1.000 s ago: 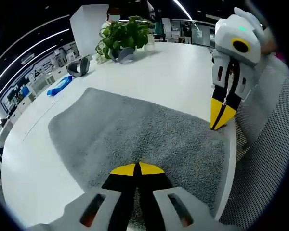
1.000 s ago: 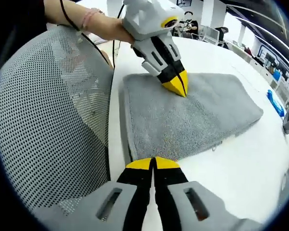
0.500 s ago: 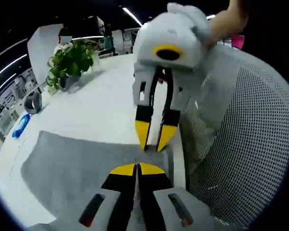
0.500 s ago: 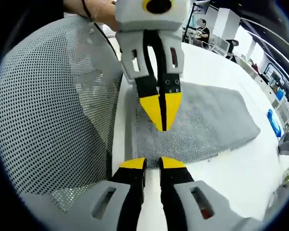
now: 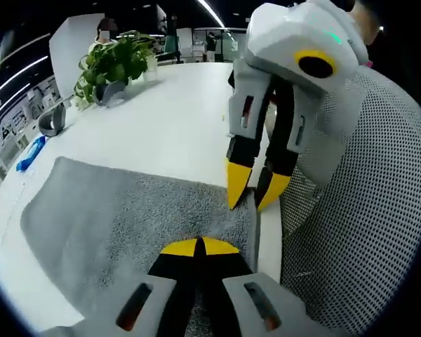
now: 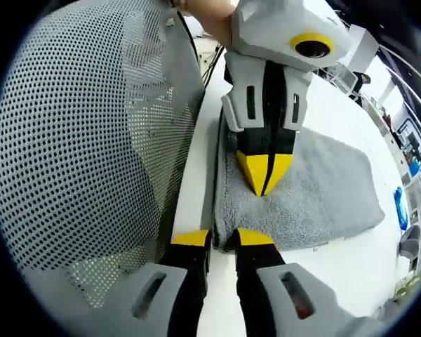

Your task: Fold the towel on the table until its edges align and the towel forms a compact rectangular stack.

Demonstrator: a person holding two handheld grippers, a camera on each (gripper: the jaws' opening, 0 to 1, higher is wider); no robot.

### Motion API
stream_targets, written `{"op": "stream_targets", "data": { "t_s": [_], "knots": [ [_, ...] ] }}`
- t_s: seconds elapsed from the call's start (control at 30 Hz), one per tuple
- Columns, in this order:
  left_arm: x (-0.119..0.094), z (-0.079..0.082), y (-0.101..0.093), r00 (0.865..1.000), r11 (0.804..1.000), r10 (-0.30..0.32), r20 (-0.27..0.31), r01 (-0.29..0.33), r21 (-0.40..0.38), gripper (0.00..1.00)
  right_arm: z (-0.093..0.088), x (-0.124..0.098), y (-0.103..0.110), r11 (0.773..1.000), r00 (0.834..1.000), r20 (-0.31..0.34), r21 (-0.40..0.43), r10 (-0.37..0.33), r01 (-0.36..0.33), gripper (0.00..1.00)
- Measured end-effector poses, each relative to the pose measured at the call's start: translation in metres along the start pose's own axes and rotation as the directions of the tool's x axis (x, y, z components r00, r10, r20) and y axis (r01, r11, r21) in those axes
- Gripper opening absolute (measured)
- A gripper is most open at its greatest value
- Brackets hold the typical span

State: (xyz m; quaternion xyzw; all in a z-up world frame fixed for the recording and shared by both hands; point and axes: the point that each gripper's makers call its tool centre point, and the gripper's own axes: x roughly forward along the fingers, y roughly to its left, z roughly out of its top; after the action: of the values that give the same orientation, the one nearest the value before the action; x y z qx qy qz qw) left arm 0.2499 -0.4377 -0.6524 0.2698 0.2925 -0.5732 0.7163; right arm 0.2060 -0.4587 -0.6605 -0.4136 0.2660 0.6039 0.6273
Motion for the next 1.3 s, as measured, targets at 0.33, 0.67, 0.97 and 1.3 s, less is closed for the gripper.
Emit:
{"op": "stream_targets", "data": {
  "t_s": [0.33, 0.67, 0.97, 1.3],
  "knots": [
    [-0.01, 0.037, -0.025, 0.99, 0.995, -0.079, 0.12, 0.071, 0.066, 0.17, 0.006, -0.012, -0.01, 0.968, 0.996, 0.088, 0.245, 0.034, -0.054, 0.03],
    [-0.011, 0.033, -0.025, 0.99, 0.995, -0.087, 0.108, 0.08, 0.061, 0.2, 0.007, -0.02, -0.022, 0.914, 0.989, 0.145, 0.397, 0.029, -0.085, 0.02],
    [0.005, 0.026, -0.021, 0.999, 0.981, 0.003, 0.041, -0.011, 0.194, 0.21, 0.018, -0.028, -0.036, 0.883, 0.984, 0.177, 0.461, 0.011, -0.093, 0.02],
    [0.0, 0.026, 0.003, 0.996, 0.994, 0.038, 0.084, -0.029, -0.11, 0.06, 0.017, -0.035, -0.053, 0.962, 0.984, 0.126, 0.256, -0.128, 0.093, 0.22]
  ]
}}
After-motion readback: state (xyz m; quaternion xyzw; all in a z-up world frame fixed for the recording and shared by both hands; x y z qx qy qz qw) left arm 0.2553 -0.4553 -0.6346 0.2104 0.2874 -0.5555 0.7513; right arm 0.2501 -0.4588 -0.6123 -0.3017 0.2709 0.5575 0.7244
